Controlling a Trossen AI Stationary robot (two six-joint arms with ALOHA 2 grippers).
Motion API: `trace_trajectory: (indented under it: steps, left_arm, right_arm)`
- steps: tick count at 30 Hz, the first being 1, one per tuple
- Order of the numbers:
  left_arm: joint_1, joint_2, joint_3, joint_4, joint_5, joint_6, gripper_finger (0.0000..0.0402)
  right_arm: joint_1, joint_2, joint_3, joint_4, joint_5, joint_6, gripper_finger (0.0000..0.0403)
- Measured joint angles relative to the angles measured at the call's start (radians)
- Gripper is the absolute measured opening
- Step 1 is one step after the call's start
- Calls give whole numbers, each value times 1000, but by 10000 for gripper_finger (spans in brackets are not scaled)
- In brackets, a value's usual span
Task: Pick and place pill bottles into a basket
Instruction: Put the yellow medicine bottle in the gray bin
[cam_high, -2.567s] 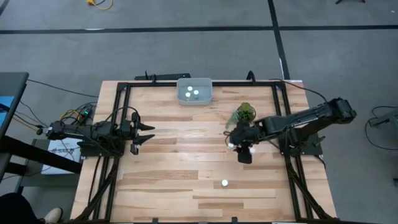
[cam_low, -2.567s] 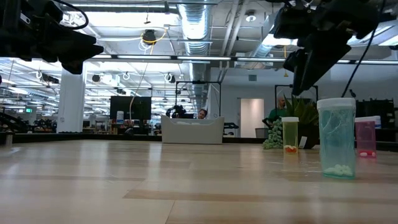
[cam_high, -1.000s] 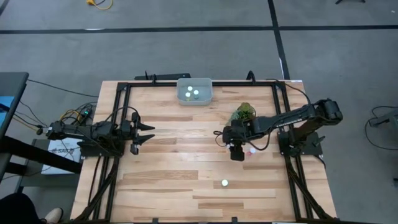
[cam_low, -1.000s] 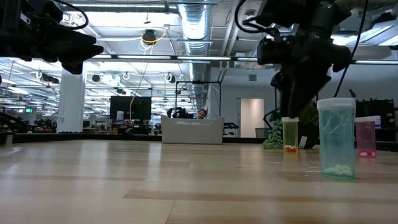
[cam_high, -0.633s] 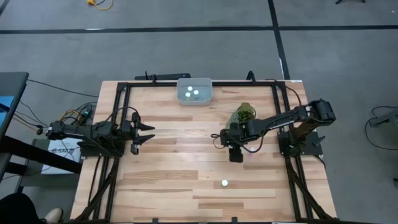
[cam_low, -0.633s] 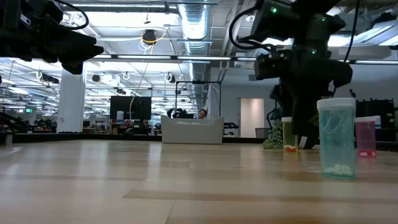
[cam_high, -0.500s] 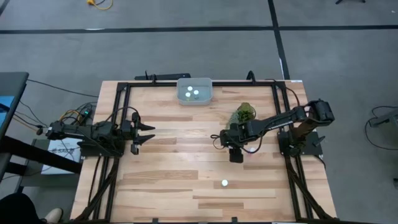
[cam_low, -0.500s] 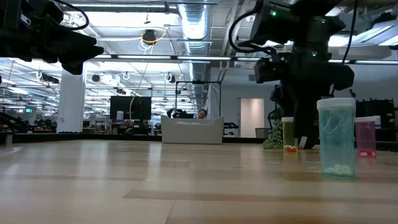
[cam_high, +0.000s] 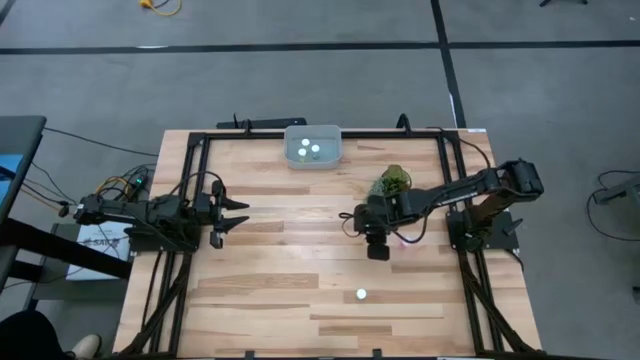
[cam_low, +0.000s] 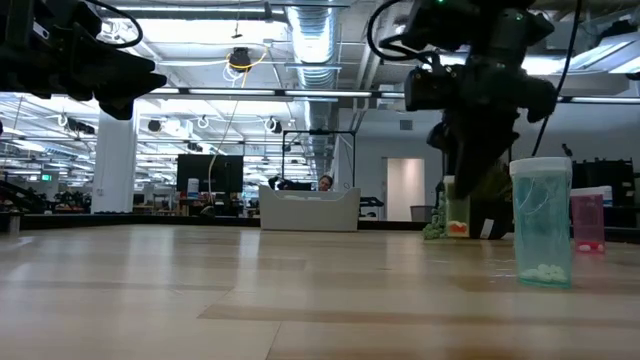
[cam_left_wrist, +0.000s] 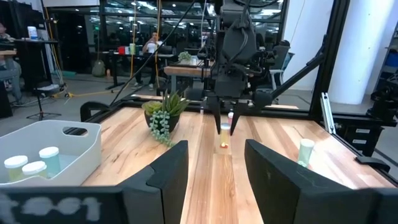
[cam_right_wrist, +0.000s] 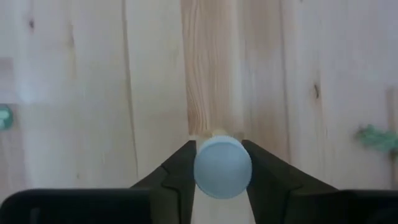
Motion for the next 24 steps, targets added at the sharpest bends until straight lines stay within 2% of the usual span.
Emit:
trace_trajectory:
  steps: [5,11,18,24]
  left_arm:
    - [0,0,0,0,0,7,146]
    - [0,0,0,0,0,10,146]
    - [0,0,0,0,0,2,146]
    - [0,0,0,0,0,1,146]
  right_arm:
    - [-41,0,54,-7,1,-56,117]
    - [-151,0,154,-1,28,-209,113]
    - [-339,0,309,31,33,-393,115]
    - [-500,38,412,27,1,-456,116]
